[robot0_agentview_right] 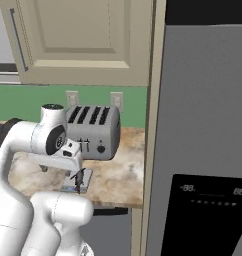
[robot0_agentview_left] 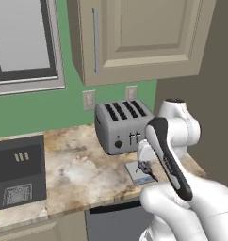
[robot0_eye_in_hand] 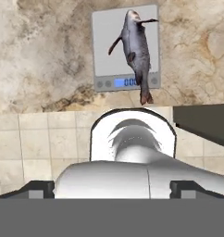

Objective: Take the fish from the fridge and place it on the digital scale on the counter by the fridge. Wait a few seconds for a reading, then move it to the plate on the dining counter.

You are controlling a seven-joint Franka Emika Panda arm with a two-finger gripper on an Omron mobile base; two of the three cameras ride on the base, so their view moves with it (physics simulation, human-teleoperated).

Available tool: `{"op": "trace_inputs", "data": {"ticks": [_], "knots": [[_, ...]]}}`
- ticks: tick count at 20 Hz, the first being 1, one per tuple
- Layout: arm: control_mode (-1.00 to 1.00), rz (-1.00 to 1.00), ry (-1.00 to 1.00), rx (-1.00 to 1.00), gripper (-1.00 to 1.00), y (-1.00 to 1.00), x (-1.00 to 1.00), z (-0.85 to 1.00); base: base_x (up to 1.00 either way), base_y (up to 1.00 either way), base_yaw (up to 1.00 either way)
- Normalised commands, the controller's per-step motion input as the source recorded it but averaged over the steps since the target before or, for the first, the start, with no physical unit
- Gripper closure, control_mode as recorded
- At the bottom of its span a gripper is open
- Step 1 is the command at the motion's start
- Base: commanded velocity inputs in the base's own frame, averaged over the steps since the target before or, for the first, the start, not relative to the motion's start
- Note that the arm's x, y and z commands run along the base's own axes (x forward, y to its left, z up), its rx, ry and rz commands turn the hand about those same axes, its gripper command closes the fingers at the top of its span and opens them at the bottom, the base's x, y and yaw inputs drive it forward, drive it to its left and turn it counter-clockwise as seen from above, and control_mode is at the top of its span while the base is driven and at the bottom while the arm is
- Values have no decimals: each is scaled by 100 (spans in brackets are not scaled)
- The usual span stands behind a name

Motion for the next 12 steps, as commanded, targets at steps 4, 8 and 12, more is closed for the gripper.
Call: {"op": "trace_inputs", "data": {"ticks": [4,8,12], "knots": [[-100,0,0,0,-100,-3,-21,100,0,0,0],[-100,0,-1,-1,-100,-13,23,91,0,0,0],[-100,0,-15,0,-100,-2,5,71,0,0,0]]}}
